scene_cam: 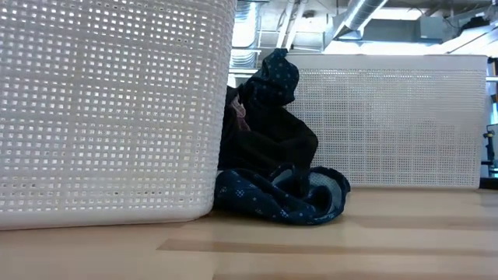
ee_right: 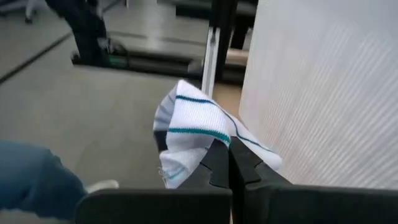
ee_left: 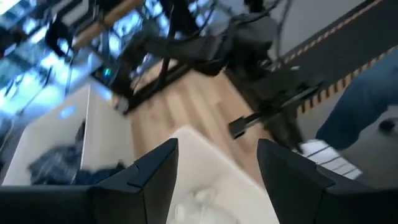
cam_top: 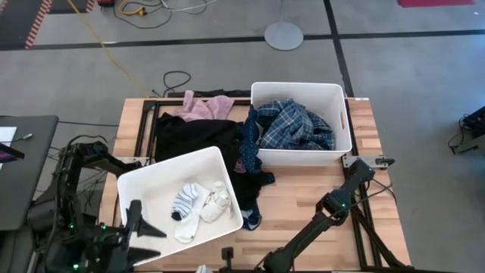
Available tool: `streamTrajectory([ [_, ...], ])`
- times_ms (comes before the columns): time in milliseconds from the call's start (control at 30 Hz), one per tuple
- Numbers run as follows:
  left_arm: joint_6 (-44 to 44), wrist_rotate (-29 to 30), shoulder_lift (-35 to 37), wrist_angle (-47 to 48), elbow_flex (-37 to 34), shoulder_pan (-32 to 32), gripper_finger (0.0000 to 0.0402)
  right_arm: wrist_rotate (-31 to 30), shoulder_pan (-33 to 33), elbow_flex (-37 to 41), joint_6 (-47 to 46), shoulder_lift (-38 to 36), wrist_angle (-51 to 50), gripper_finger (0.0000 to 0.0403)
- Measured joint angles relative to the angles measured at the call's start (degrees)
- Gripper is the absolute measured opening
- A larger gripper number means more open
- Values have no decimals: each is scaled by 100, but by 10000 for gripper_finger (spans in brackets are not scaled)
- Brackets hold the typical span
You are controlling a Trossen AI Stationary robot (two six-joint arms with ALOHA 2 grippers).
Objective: Sort clothes
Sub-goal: Put the striped sock into the bottom laundry bin
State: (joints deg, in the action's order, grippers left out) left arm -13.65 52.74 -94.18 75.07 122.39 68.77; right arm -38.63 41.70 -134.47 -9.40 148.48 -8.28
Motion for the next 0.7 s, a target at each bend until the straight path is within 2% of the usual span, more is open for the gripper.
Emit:
streamTrajectory([
  [100,352,-124,-44,-382,0,0,215,-185,78,-3,222,-239,-145,0],
  [367,422,-551,-161,-842,-378,-145,215,-541,273,-5,867,-912,-423,0],
  [533,597,-779,-159,-1655,-819,-254,215,-814,340,-3,1143,-1151,-655,0],
  [700,372,-875,-157,-2450,-1264,-385,215,-1159,351,-14,1346,-1260,-729,0],
])
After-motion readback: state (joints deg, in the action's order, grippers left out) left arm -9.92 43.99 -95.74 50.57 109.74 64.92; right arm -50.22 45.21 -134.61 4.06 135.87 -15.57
